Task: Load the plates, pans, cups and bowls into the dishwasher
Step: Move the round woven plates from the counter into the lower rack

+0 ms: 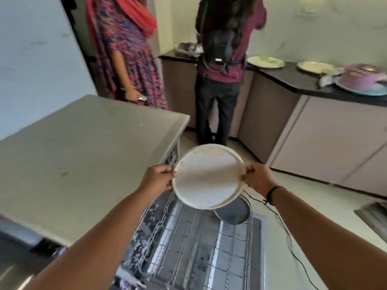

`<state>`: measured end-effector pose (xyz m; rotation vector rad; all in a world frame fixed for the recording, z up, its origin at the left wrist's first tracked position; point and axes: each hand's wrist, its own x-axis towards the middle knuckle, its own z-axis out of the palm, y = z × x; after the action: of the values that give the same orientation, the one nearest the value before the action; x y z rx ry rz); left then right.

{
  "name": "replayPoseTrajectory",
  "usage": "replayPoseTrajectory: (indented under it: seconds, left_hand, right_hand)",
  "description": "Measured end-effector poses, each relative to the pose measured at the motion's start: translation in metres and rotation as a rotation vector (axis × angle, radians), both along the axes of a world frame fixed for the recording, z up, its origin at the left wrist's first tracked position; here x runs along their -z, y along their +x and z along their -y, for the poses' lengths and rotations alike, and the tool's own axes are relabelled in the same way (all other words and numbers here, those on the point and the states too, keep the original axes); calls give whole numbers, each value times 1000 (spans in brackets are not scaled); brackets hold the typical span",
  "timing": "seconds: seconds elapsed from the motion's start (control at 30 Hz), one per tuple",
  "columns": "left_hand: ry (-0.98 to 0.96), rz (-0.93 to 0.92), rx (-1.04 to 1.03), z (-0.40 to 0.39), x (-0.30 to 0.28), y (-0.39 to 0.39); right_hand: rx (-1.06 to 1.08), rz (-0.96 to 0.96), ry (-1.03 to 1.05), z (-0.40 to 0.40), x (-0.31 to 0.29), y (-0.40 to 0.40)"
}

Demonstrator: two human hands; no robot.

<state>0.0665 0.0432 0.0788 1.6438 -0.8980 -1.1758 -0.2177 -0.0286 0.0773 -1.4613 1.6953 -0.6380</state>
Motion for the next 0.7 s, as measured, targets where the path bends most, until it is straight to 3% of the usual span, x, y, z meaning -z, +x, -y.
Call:
replayPoseTrajectory:
  seconds: [0.23, 0.37, 0.7]
  left_hand:
    - [-24, 395, 350, 80, 77, -46]
    - [30, 450, 428, 93, 113, -66]
    - [205, 726, 670, 129, 236, -97]
  right_hand:
    - [139, -459, -36, 3, 53, -54]
    - [101, -618, 53, -15, 85, -68]
    - [-60, -634, 201, 6, 225, -98]
